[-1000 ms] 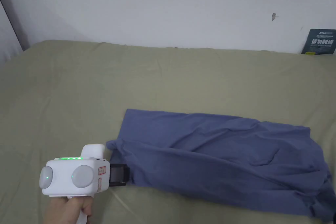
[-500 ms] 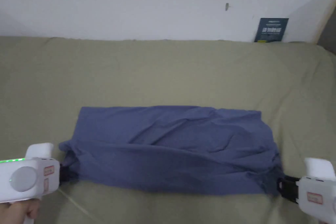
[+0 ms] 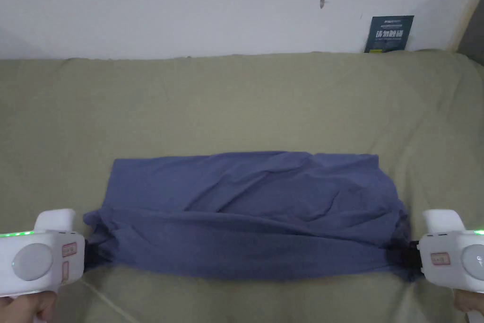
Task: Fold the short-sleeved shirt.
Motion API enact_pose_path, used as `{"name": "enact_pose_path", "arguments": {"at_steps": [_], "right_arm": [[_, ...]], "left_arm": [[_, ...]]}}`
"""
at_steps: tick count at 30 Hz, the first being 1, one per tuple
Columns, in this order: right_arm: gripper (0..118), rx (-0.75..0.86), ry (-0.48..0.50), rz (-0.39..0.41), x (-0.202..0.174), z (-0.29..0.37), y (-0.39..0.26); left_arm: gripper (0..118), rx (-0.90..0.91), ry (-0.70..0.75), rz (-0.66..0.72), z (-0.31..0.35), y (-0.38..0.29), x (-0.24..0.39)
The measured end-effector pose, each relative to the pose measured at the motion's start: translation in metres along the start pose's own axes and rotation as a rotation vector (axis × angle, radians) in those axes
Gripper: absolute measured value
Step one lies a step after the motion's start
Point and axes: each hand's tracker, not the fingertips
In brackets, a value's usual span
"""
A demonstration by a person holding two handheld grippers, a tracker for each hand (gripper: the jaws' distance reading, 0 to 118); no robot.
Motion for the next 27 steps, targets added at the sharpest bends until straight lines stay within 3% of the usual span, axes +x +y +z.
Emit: {"name": "enact_pose_path", "arguments": {"at_steps": [9,16,27], "right_arm": [[7,0.032,0.069,-0.119,0.013,0.049,-0.020],[7,0.011,0.086,-0.106,0.020,0.064,-0.037],[7,-0.034,0.139,-0.152,0.024,0.102,-0.111]], "left_arm": [[2,0.007,0.011,-0.007,0.027,-0.010,-0.012],[2,-0.011,0.032,-0.004,0.044,-0.038,-0.027],[2,-0.040,0.014,0.025,0.095,-0.112,-0.050]]}}
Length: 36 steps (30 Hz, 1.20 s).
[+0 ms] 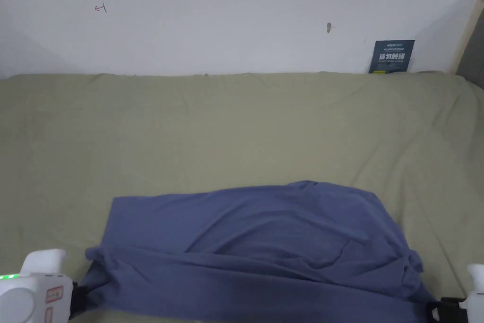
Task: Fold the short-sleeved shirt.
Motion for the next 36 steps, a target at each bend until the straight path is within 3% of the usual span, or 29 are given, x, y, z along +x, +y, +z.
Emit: {"name": "enact_pose_path", "arguments": {"at_steps": [7,8,9,10,11,18,20,21,22,23,24,27,28,29,30,31,34,36], "right_arm": [[8,-0.031,-0.003,-0.028,0.000,0.003,-0.013],[15,-0.030,-0.004,-0.048,-0.001,0.003,-0.013],[52,-0.032,-0.002,-0.056,-0.001,0.002,-0.013],[91,-0.032,-0.001,-0.068,0.000,0.002,-0.012],[118,-0.023,-0.016,-0.085,0.002,0.000,-0.010],[117,0.016,-0.086,0.046,0.003,0.017,0.009],[104,0.083,-0.080,0.054,-0.006,0.019,0.019],[79,0.121,-0.042,0.051,-0.009,0.020,0.026],[45,0.129,-0.021,0.035,-0.013,0.018,0.035],[5,0.157,-0.065,-0.035,-0.019,0.020,0.043],[0,0.152,-0.077,-0.022,-0.024,0.015,0.053],[0,0.113,-0.065,0.040,-0.034,-0.011,0.085],[0,0.113,-0.068,0.044,-0.037,-0.019,0.094],[0,0.107,-0.067,0.056,-0.038,-0.027,0.103],[0,0.098,-0.071,0.060,-0.040,-0.036,0.111],[0,0.125,-0.113,0.072,-0.053,-0.031,0.112],[0,0.103,-0.118,0.088,-0.066,-0.044,0.120],[0,0.076,-0.098,0.076,-0.053,-0.062,0.133]], "left_arm": [[3,-0.021,-0.001,-0.004,0.001,-0.016,-0.003],[11,-0.022,-0.006,0.006,-0.002,-0.016,-0.003],[49,-0.027,-0.015,0.019,-0.005,-0.016,-0.004],[97,-0.034,-0.042,0.025,-0.008,-0.015,-0.006],[118,-0.031,-0.061,0.032,-0.009,-0.015,-0.007],[110,0.020,-0.031,0.053,0.013,-0.003,-0.019],[95,0.063,-0.054,0.054,0.014,0.007,-0.019],[70,0.078,-0.064,0.056,0.013,0.016,-0.016],[39,0.103,-0.073,0.063,0.012,0.035,-0.013],[11,0.107,-0.072,0.054,0.008,0.048,-0.008],[5,0.114,-0.068,0.045,0.001,0.059,-0.003],[5,0.111,-0.054,0.024,-0.014,0.092,0.015],[5,0.110,-0.057,0.032,-0.022,0.102,0.019],[15,0.109,-0.068,0.050,-0.031,0.114,0.021],[71,0.111,-0.066,0.065,-0.053,0.127,0.011],[116,0.105,-0.055,0.078,-0.067,0.139,0.010],[113,0.030,-0.022,-0.004,-0.109,0.165,0.015],[113,-0.025,0.015,0.002,-0.126,0.179,0.016]]}}
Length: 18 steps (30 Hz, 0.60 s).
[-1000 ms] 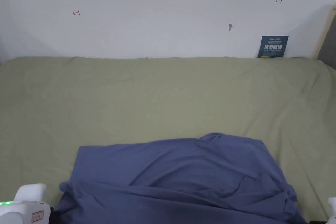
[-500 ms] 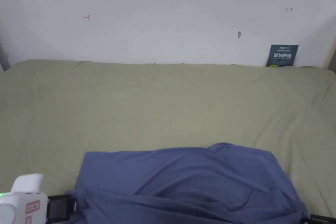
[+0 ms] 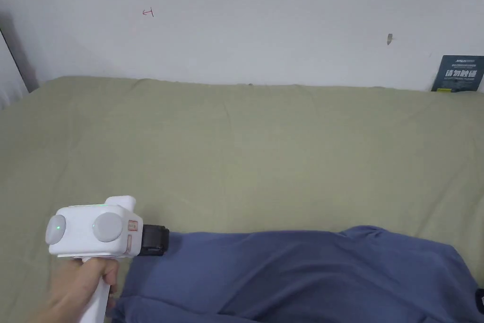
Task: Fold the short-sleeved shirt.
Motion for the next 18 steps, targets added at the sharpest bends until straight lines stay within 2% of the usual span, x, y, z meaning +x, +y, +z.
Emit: {"name": "enact_pose_path", "arguments": {"at_steps": [3,4,6,7,8,9,13,14,15,16,18], "right_arm": [[0,-0.025,0.004,0.000,0.007,-0.019,0.006],[0,-0.027,-0.005,-0.005,0.013,-0.026,0.008],[0,-0.035,-0.005,-0.011,0.017,-0.031,0.011],[0,-0.032,-0.009,-0.007,0.017,-0.030,0.011],[0,-0.031,-0.012,-0.009,0.019,-0.031,0.011],[0,-0.030,-0.017,-0.014,0.021,-0.031,0.013],[3,-0.025,-0.017,-0.036,0.035,-0.038,0.024],[26,-0.023,-0.016,-0.044,0.037,-0.040,0.028],[82,-0.022,-0.022,-0.035,0.035,-0.041,0.031],[115,-0.036,-0.029,-0.036,0.037,-0.047,0.037],[117,-0.105,-0.011,-0.048,0.042,-0.063,0.046]], "left_arm": [[110,-0.012,-0.001,-0.008,-0.029,-0.004,0.013],[104,-0.010,0.002,-0.014,-0.035,-0.004,0.015],[80,-0.025,0.018,-0.016,-0.039,0.002,0.019],[72,-0.027,0.009,-0.010,-0.040,0.003,0.019],[43,-0.034,-0.026,-0.008,-0.039,0.002,0.019],[0,-0.028,-0.012,-0.008,-0.036,0.002,0.020],[0,0.004,-0.075,-0.014,-0.028,0.002,0.013],[0,-0.020,-0.064,-0.021,-0.022,-0.003,0.020],[0,-0.014,-0.060,-0.028,-0.022,-0.006,0.021],[0,-0.020,-0.058,-0.036,-0.023,-0.007,0.023],[0,-0.021,-0.054,-0.018,-0.028,0.000,0.018]]}}
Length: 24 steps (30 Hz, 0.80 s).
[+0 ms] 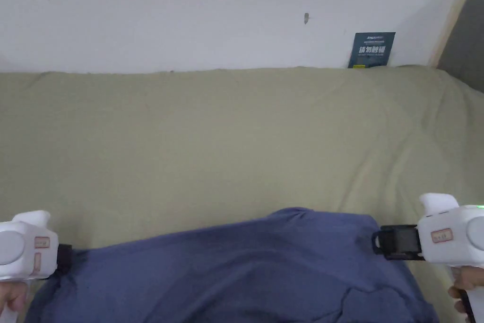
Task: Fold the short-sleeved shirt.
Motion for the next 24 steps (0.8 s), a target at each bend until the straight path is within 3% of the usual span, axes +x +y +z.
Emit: {"name": "enact_pose_path", "arguments": {"at_steps": [4,8,9,12,14,20,24], "right_arm": [[117,-0.018,0.005,-0.012,-0.009,-0.019,0.019],[113,-0.056,-0.007,0.027,-0.021,-0.053,0.047],[102,-0.073,-0.005,0.030,-0.025,-0.052,0.049],[36,-0.091,-0.005,0.055,-0.034,-0.066,0.055],[13,-0.090,0.001,0.090,-0.032,-0.075,0.060],[8,-0.005,0.041,0.160,-0.048,-0.039,0.050],[8,0.049,0.089,0.132,-0.036,-0.002,0.048]], "left_arm": [[0,0.000,0.003,-0.003,-0.002,-0.002,0.003],[0,-0.006,-0.001,0.000,-0.004,-0.001,0.001],[0,-0.006,0.000,0.000,-0.006,-0.001,0.000],[0,-0.007,0.005,-0.004,-0.004,-0.003,0.007],[0,-0.008,0.012,-0.013,-0.004,-0.004,0.010],[0,0.001,0.021,-0.031,0.001,-0.002,0.003],[0,0.019,0.019,-0.007,0.013,-0.006,-0.003]]}}
